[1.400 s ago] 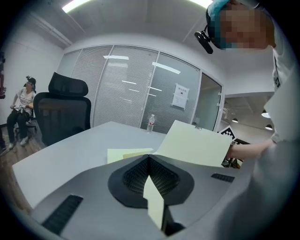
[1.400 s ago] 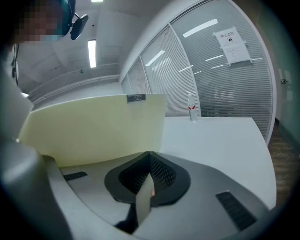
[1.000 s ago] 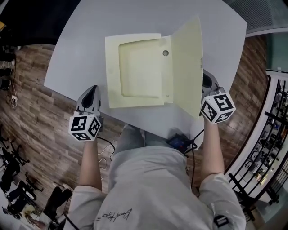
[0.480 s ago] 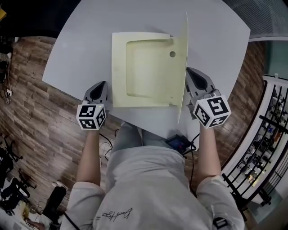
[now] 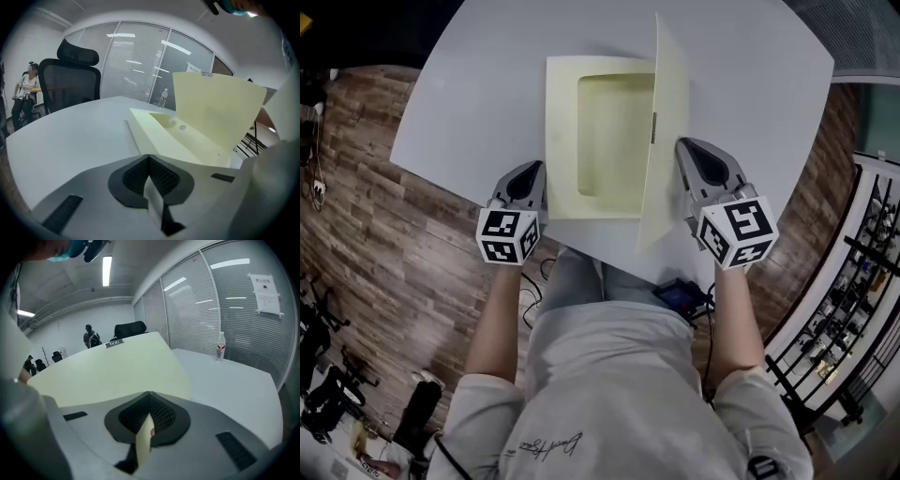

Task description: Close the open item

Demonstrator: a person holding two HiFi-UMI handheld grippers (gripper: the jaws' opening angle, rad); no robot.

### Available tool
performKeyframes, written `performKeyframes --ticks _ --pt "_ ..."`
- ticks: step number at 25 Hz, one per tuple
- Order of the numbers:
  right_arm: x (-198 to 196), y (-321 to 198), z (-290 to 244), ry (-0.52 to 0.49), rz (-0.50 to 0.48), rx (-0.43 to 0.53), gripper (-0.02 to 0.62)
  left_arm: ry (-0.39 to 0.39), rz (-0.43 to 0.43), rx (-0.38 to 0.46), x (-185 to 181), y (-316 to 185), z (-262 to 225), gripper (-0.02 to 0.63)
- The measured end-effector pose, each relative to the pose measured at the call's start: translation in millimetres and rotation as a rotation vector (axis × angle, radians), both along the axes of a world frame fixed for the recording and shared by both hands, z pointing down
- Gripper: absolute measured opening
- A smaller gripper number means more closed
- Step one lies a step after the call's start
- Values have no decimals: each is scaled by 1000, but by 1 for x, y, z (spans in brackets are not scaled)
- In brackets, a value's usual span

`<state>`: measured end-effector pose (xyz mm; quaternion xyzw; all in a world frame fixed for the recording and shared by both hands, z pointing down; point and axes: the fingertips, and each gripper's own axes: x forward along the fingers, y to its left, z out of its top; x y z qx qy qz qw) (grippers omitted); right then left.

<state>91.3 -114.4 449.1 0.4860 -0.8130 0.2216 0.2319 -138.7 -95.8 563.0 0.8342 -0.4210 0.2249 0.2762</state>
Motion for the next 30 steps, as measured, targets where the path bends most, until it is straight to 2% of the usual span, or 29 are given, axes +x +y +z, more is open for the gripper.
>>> performKeyframes --ticks 22,30 --pt "-44 2 32 88 -96 -80 12 71 6 5 18 -1 -4 9" --pt "-54 2 45 177 -137 -92 12 77 16 13 23 -1 -5 9"
